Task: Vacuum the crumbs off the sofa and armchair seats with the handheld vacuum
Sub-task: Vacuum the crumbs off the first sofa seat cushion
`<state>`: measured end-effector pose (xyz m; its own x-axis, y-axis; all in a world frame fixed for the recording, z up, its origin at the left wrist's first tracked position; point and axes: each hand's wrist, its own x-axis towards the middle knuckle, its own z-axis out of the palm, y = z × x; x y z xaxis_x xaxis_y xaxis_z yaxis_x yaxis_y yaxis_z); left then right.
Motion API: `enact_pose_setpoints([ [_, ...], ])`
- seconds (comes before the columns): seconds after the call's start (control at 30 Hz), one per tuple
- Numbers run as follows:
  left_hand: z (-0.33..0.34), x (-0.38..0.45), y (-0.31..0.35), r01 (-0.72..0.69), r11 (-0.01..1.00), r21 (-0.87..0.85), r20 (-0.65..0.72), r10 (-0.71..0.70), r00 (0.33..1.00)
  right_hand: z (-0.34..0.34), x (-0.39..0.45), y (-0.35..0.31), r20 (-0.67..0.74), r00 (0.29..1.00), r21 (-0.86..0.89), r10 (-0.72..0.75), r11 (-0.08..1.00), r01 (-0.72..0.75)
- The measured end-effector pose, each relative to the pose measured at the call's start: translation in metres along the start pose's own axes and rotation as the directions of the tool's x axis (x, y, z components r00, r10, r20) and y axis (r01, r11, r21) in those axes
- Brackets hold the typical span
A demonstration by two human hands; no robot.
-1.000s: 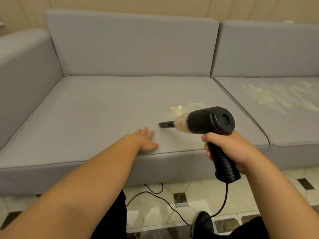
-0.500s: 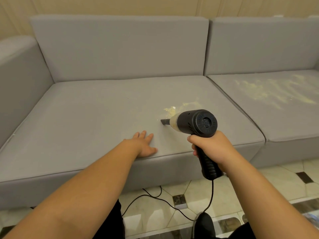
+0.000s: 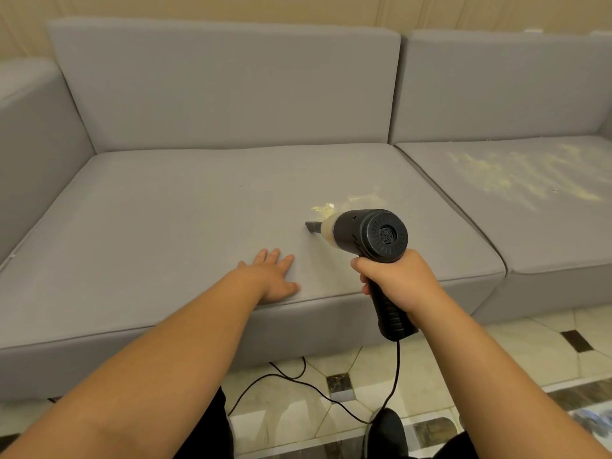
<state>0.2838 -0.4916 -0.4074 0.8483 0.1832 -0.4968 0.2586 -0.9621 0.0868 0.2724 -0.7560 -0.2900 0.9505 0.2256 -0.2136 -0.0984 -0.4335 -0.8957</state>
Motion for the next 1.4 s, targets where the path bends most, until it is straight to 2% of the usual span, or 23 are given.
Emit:
enact_pose_setpoints([
  [0.1,0.000,0.001,0.001,-0.023,1.000,0.011,-0.016,0.023,1.000,-0.009,-0.002,0.000,-0.056,0.998,0.032,0.013,0.999,-0.012],
  [0.17,0.000,0.001,0.001,-0.038,0.999,0.019,-0.021,0.038,0.999,-0.015,-0.002,0.000,-0.033,0.999,0.056,0.030,0.998,-0.028],
  [0.27,-0.002,0.001,0.002,-0.041,0.999,0.016,-0.020,0.041,0.999,-0.016,-0.003,0.000,0.012,0.999,0.009,0.035,0.999,-0.035],
  [0.53,-0.003,-0.002,0.005,-0.045,0.999,0.008,-0.002,0.045,0.999,-0.019,-0.007,-0.001,-0.035,0.999,0.007,0.026,1.000,-0.026],
  [0.7,-0.004,-0.005,0.003,-0.037,0.999,-0.008,0.012,0.037,0.999,-0.030,-0.014,0.000,0.015,0.999,-0.037,0.039,0.999,-0.039],
  [0.87,-0.003,-0.005,0.007,-0.040,0.999,-0.012,0.014,0.040,0.999,-0.030,-0.018,0.000,-0.036,0.999,-0.062,0.021,0.998,-0.023],
  [1.03,-0.004,-0.003,0.009,-0.046,0.999,-0.009,0.008,0.046,0.999,-0.055,-0.019,-0.003,0.030,0.998,-0.085,0.048,0.995,-0.045],
  [1.23,-0.005,-0.003,0.015,-0.030,1.000,-0.003,0.028,0.030,0.999,-0.058,-0.022,-0.001,0.043,0.997,-0.086,0.058,0.995,-0.054],
  [1.4,-0.008,-0.005,0.038,-0.079,0.997,-0.012,0.031,0.080,0.996,-0.057,-0.029,0.003,0.053,0.997,-0.090,0.054,0.995,-0.049],
])
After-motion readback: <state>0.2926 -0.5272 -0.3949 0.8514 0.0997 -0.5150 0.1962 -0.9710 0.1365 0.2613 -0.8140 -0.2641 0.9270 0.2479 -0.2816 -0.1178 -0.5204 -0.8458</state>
